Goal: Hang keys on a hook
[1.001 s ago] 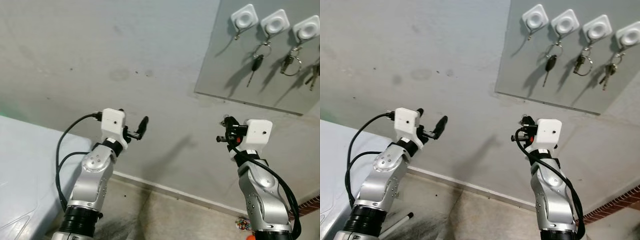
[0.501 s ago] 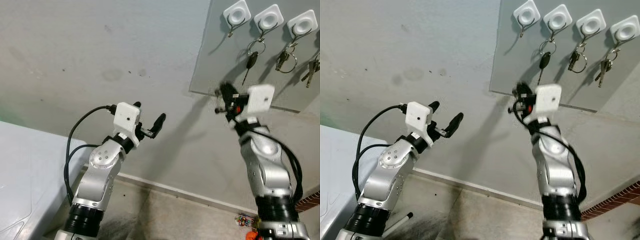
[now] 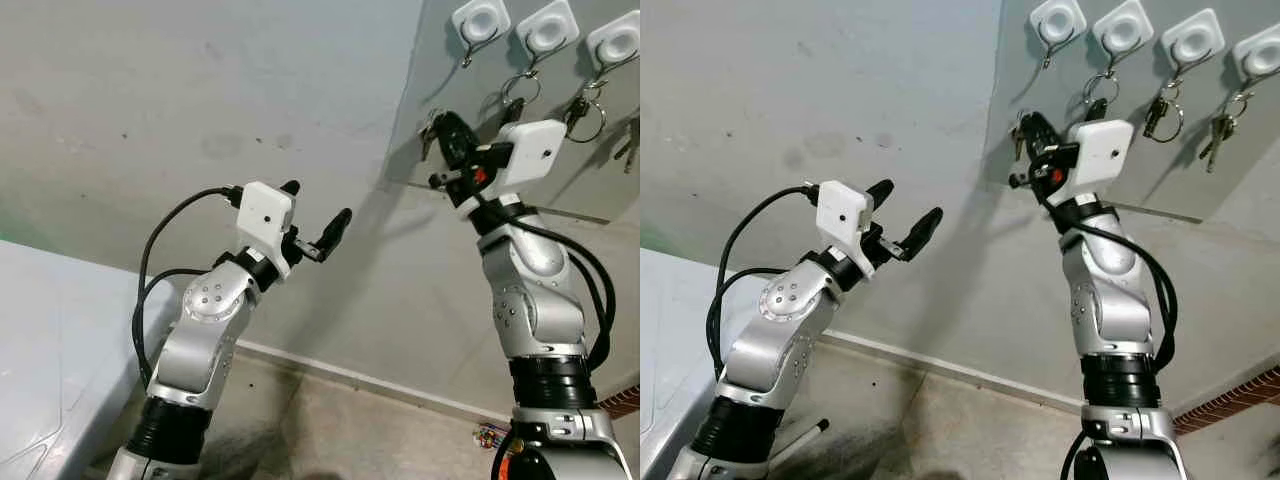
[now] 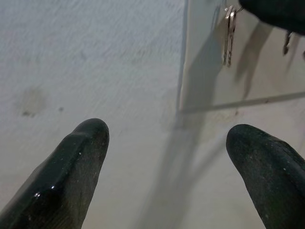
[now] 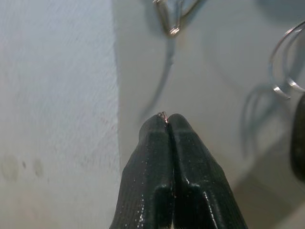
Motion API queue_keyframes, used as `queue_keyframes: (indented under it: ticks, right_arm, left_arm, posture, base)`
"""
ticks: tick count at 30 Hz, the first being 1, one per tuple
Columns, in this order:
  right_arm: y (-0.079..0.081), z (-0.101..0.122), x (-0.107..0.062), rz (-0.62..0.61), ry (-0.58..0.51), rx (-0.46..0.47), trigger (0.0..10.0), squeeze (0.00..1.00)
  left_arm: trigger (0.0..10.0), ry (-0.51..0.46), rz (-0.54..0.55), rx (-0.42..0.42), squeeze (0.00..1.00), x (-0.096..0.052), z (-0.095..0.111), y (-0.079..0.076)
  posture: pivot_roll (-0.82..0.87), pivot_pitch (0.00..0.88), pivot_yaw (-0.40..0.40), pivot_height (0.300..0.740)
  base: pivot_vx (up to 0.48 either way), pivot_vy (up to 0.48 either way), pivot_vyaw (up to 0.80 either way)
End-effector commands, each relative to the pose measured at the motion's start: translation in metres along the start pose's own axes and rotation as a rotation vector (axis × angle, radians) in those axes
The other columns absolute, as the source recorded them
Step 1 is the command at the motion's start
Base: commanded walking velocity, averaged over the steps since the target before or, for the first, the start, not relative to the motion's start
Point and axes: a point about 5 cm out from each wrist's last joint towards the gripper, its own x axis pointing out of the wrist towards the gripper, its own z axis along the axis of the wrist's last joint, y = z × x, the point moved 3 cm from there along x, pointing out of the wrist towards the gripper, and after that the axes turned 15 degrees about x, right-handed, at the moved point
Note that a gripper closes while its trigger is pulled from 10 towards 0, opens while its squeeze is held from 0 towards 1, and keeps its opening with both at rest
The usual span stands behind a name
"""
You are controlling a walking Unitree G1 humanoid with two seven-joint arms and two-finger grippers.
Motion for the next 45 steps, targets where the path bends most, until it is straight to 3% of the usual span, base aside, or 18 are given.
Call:
queue_keyframes:
  ticks: [1, 12, 23, 45]
  right_arm:
    - [-0.002, 0.010, 0.003, -0.005, -0.050, 0.029, 10.0, 0.00]
    - [-0.002, 0.019, -0.004, 0.051, -0.081, 0.087, 10.0, 0.00]
    - [0.017, 0.025, -0.006, 0.168, -0.084, 0.140, 10.0, 0.00]
    - [0.026, 0.044, -0.013, 0.218, -0.144, 0.183, 10.0, 0.00]
  left_arm:
    - [10.0, -0.029, -0.015, 0.004, 0.00, 0.002, 0.010, 0.000]
    - [10.0, -0.036, -0.028, 0.016, 0.00, -0.001, 0.014, 0.000]
    - [10.0, -0.047, -0.046, 0.006, 0.00, 0.001, 0.017, -0.006]
    - [10.0, -0.026, -0.031, -0.011, 0.00, -0.003, 0.012, -0.006]
  posture:
    - [0.00, 0.127, 0.023, 0.740]
    - [0.01, 0.119, 0.026, 0.740]
    - [0.00, 0.113, 0.019, 0.740]
    - [0.00, 0.128, 0.018, 0.740]
  base:
    - [0.000, 0.000, 0.00]
    - [0.000, 0.000, 0.00]
    - [0.000, 0.000, 0.00]
    - [0.000, 0.000, 0.00]
